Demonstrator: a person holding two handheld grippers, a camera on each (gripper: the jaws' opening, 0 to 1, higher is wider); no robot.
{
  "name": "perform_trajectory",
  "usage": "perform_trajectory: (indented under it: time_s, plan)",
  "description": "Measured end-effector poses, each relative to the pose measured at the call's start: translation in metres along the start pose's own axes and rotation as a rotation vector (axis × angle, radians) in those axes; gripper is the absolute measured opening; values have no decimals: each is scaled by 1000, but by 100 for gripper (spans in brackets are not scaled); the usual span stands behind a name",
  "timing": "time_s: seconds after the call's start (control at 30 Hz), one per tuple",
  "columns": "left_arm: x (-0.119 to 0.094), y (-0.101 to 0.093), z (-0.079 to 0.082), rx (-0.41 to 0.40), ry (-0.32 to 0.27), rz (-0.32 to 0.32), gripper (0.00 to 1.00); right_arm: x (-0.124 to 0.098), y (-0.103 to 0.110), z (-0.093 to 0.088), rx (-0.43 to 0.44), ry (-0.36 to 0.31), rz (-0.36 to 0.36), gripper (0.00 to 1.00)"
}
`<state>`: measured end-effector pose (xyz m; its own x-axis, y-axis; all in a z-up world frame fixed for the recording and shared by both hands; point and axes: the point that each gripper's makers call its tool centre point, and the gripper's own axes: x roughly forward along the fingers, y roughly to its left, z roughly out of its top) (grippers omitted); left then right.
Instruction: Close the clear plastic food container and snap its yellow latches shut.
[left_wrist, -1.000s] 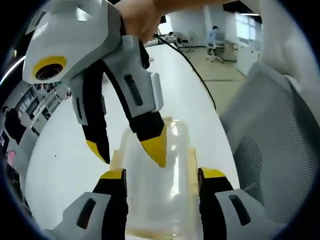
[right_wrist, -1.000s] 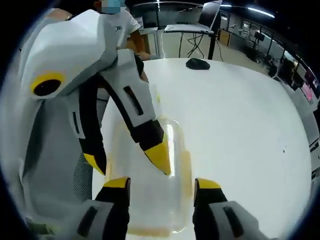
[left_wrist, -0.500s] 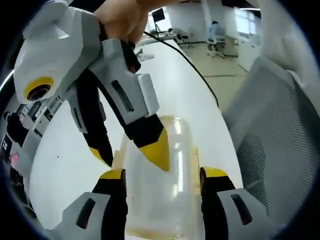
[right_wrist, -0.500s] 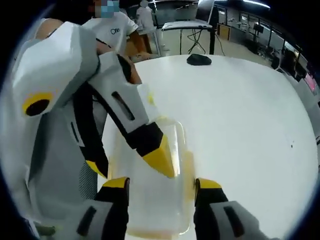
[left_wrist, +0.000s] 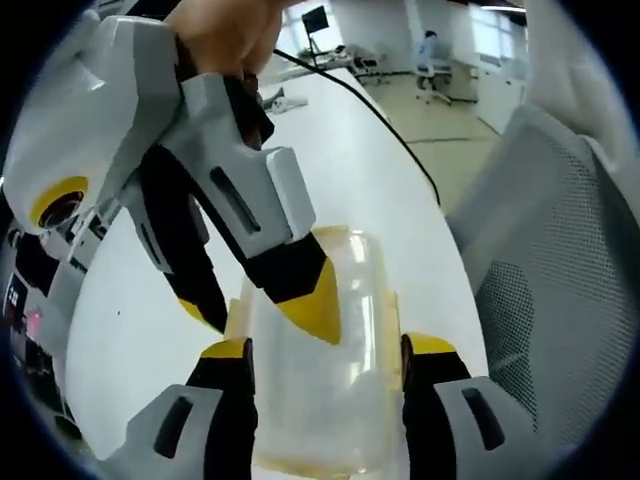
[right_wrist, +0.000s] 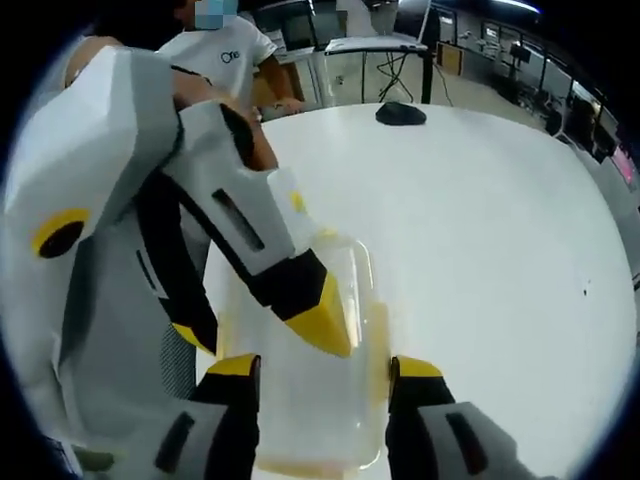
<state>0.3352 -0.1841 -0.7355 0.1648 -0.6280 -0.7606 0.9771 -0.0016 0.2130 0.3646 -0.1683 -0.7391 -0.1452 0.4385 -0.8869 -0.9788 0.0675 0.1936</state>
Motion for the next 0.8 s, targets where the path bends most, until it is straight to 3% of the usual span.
perform_trajectory:
  time_s: [0.3, 0.47, 0.7, 0.8]
  plan:
    - [0, 0, -1, 11, 22, 6, 55, 1, 1, 0, 12, 8, 6, 47]
    - [1, -1, -1, 28, 29, 17, 55, 3, 0, 1, 62, 33, 22, 46]
    - [3, -3, 0, 54, 38, 33, 53, 5, 2, 0, 42, 83, 46, 46]
    - [2, -1, -1, 31, 8, 37, 53, 5, 1, -1, 34, 76, 53, 45]
